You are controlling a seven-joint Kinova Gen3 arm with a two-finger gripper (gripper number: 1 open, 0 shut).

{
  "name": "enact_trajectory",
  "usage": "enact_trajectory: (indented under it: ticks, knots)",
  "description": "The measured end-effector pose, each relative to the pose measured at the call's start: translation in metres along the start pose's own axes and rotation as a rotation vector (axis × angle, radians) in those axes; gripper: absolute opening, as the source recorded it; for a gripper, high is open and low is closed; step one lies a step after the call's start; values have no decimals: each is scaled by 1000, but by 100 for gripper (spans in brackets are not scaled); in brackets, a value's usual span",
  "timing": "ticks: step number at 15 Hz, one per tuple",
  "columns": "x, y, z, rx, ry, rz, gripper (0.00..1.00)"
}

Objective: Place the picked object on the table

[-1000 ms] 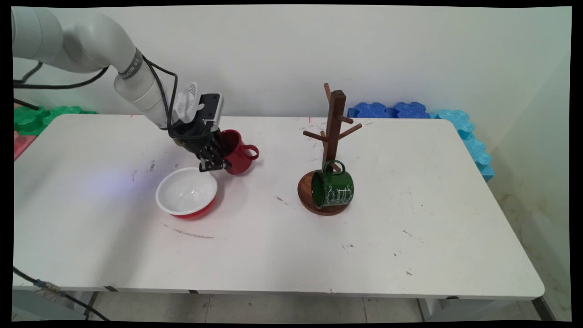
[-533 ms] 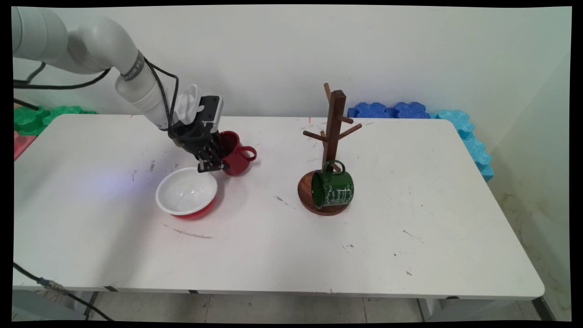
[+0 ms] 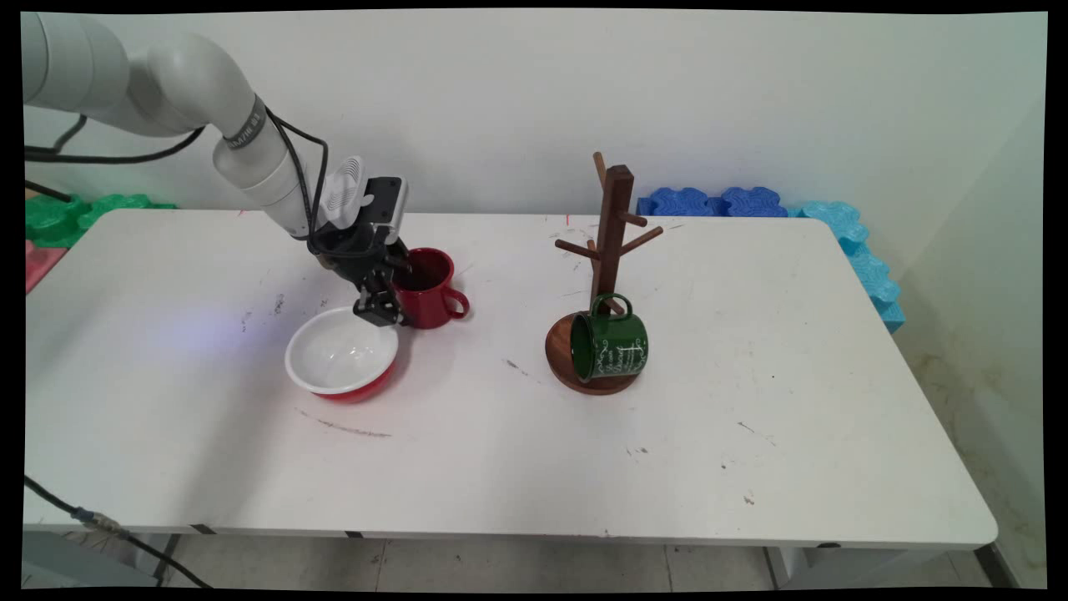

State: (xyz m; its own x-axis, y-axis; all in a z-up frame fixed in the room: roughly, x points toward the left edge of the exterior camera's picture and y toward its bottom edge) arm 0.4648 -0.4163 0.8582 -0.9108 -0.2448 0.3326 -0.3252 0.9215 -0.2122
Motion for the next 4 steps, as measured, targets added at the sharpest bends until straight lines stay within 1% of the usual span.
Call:
enact_trajectory:
  ticks: [4]
  knots:
    - [-1, 0, 0, 2, -1, 3, 100]
